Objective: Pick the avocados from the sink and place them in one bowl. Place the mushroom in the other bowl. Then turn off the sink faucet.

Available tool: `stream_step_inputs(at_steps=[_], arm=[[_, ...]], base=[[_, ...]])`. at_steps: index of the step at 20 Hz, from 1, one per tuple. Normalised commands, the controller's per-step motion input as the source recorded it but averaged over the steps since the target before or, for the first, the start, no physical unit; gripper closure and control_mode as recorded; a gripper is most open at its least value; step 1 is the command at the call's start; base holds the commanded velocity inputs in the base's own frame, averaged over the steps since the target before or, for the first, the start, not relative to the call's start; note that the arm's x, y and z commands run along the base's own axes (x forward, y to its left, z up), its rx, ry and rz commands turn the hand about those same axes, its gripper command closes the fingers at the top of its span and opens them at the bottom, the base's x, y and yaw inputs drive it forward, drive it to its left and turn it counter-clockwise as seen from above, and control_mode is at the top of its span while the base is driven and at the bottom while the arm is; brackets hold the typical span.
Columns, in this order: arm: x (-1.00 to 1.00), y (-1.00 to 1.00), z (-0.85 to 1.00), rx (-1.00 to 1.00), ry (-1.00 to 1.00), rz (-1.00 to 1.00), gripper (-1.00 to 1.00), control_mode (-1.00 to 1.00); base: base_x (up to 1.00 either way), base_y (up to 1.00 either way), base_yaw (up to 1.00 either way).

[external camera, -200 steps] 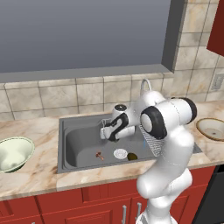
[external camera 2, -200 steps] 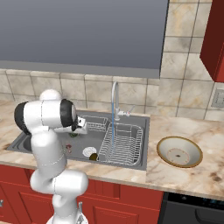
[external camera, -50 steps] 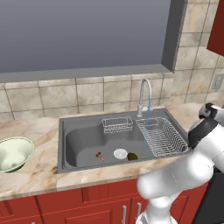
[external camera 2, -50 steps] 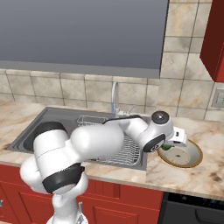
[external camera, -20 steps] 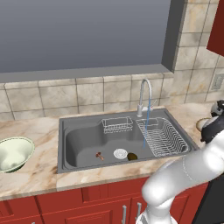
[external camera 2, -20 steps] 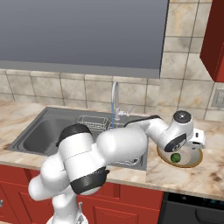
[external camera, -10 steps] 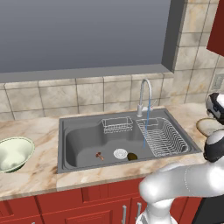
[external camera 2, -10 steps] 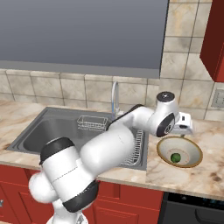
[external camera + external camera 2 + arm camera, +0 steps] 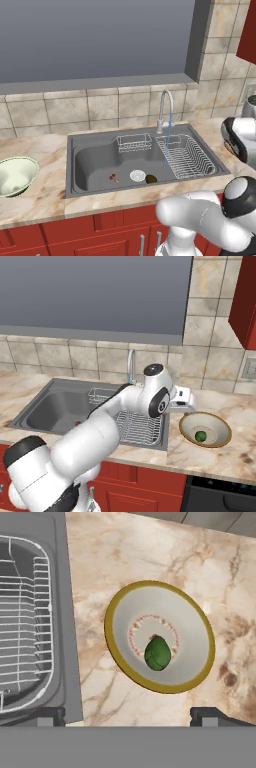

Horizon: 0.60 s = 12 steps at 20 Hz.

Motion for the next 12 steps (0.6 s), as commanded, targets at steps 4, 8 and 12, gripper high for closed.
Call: stream_step_inputs(at_steps=[4,8,12], arm=[[-0.31,0.71,0.00,-0.01,-0.05,0.00,-1.00,-1.00],[-0.26,0.66,0.00,0.00,-0.07,0.00,-1.00,-1.00],[-0.18,0.48,0.00,0.00,-0.07,0.00,-1.00,-1.00]], base=[[0.00,0.00,0.00],[0.00,0.00,0.00],[0.00,0.00,0.00]])
